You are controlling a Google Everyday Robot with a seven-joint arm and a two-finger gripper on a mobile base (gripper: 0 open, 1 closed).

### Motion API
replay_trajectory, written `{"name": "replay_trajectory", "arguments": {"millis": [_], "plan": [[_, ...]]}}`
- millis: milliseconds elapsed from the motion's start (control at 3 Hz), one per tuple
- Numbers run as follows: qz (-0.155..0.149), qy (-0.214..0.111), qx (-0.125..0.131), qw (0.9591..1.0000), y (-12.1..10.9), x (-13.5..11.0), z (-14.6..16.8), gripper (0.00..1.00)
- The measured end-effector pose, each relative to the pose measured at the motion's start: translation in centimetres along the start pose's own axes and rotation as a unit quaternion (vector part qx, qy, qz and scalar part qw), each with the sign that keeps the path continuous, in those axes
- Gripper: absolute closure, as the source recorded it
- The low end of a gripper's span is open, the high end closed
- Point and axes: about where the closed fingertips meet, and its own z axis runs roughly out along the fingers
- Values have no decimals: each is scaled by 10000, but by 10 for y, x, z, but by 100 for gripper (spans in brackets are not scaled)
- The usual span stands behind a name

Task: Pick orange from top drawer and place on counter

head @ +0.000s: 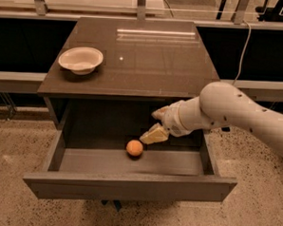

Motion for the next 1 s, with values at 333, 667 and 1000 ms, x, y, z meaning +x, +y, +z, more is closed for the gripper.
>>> {"name": "replay_trajectory", "arguments": {"millis": [333, 667, 1000], "plan": [[183, -162, -32, 9997, 3, 19, 40, 44], [306, -203, -136, 9992, 10, 37, 64, 44], [268, -150, -156, 9994, 12, 42, 75, 44]]}}
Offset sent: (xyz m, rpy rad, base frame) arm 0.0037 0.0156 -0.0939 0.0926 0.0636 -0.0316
